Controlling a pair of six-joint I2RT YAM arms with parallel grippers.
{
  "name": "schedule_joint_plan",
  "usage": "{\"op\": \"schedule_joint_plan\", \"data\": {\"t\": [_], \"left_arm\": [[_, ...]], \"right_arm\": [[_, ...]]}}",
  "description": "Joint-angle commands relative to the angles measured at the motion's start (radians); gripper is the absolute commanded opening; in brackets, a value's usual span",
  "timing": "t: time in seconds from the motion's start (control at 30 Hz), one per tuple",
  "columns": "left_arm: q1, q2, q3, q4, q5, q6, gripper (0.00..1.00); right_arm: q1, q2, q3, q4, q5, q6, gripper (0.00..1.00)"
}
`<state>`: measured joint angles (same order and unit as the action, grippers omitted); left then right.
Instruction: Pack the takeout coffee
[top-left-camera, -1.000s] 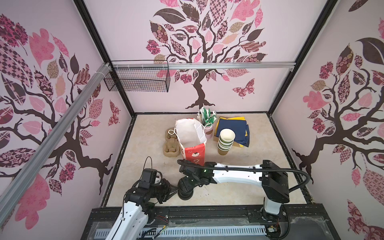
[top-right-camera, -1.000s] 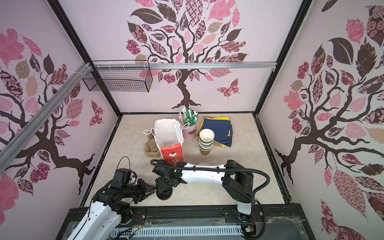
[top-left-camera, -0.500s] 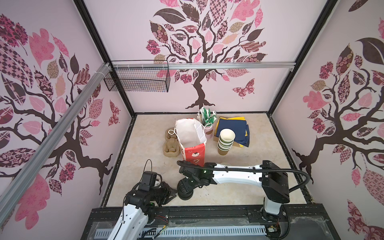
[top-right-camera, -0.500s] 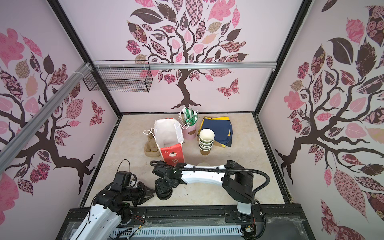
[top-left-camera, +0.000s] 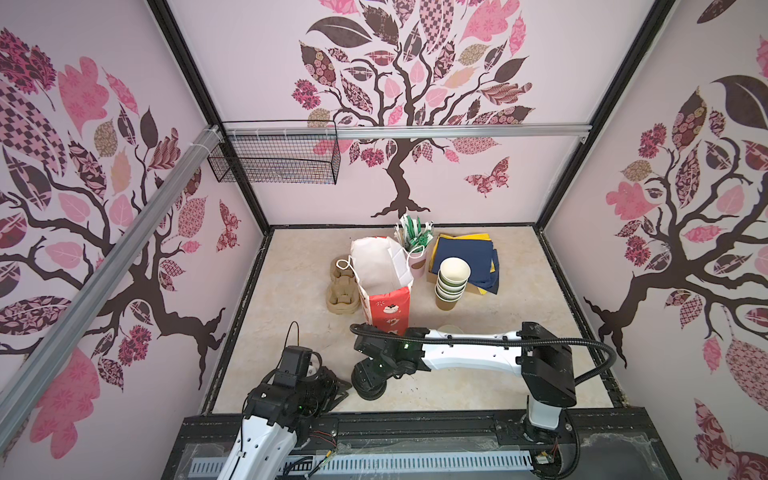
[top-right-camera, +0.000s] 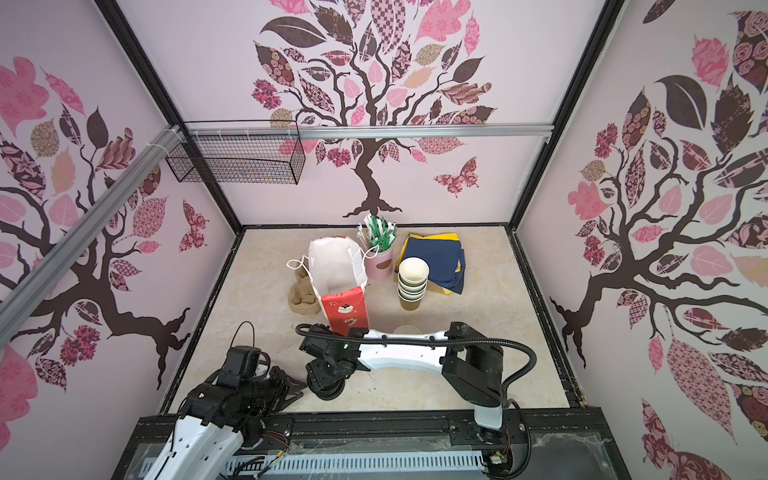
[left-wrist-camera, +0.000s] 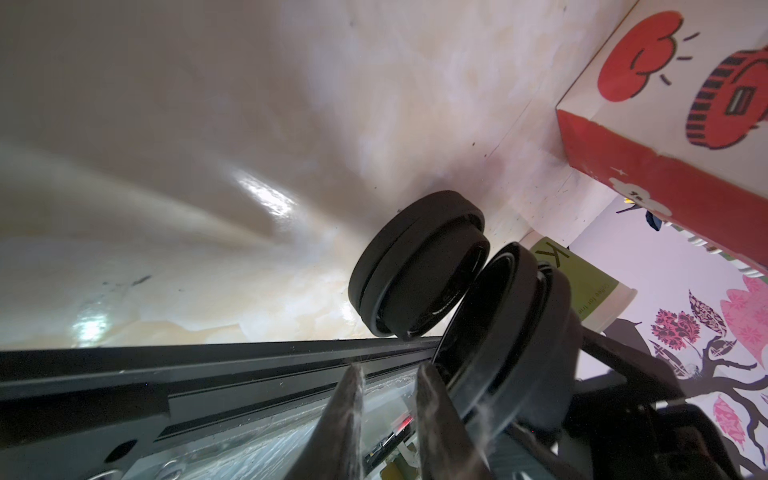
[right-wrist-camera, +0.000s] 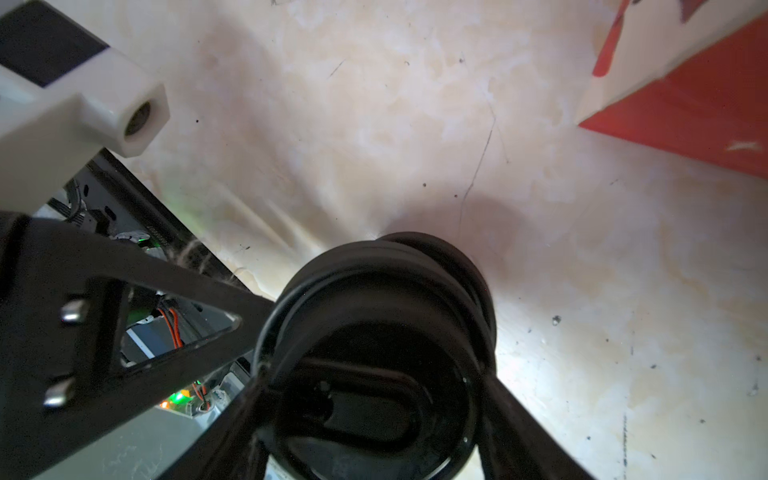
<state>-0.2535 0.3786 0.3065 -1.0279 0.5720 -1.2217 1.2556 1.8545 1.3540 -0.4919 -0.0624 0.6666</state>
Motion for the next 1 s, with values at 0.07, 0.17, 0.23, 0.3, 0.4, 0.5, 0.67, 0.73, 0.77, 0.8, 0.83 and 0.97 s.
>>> {"op": "schedule_joint_plan", "data": {"t": [0.07,0.17,0.23,0.3,0.4,0.5,0.67,0.73,0.77,0.8,0.83,0.97], "left_arm": [[-0.001,0.020,0.047,0.029,0.001,0.026,0.28],[-0.001,0.027,0.043,0.047,0.014,0.026,0.29],[-0.001,0.027,0.028,0.068,0.026,0.015,0.29],[-0.003,0.025,0.022,0.085,0.031,0.007,0.29],[-0.001,0.021,0.042,0.053,0.005,0.011,0.29],[-0.001,0.019,0.062,-0.004,-0.036,0.019,0.28],[-0.002,0.019,0.061,0.012,-0.041,0.010,0.27],[-0.002,0.025,0.066,0.019,-0.036,0.013,0.27],[-0.001,0.029,0.065,0.028,-0.031,0.014,0.27],[-0.003,0.032,0.060,0.040,-0.025,0.014,0.27],[-0.002,0.038,0.054,0.053,-0.015,0.012,0.27],[-0.003,0.058,0.038,0.130,0.025,0.006,0.29]], "right_arm": [[0.005,0.044,0.046,-0.040,-0.004,0.000,0.73],[0.004,0.050,0.050,-0.040,-0.008,-0.004,0.73],[0.004,0.052,0.056,-0.038,-0.015,-0.010,0.73],[0.004,0.055,0.060,-0.040,-0.015,-0.012,0.73],[-0.002,0.065,0.069,-0.066,0.016,-0.005,0.73],[-0.007,0.071,0.073,-0.086,0.041,0.006,0.73],[-0.008,0.072,0.072,-0.071,0.007,-0.014,0.73],[-0.010,0.071,0.072,-0.070,0.003,-0.018,0.73],[-0.010,0.071,0.072,-0.070,0.000,-0.021,0.73],[-0.010,0.070,0.074,-0.068,-0.004,-0.024,0.73],[-0.010,0.069,0.073,-0.066,-0.009,-0.027,0.73],[-0.013,0.064,0.074,-0.062,-0.023,-0.041,0.73]]}}
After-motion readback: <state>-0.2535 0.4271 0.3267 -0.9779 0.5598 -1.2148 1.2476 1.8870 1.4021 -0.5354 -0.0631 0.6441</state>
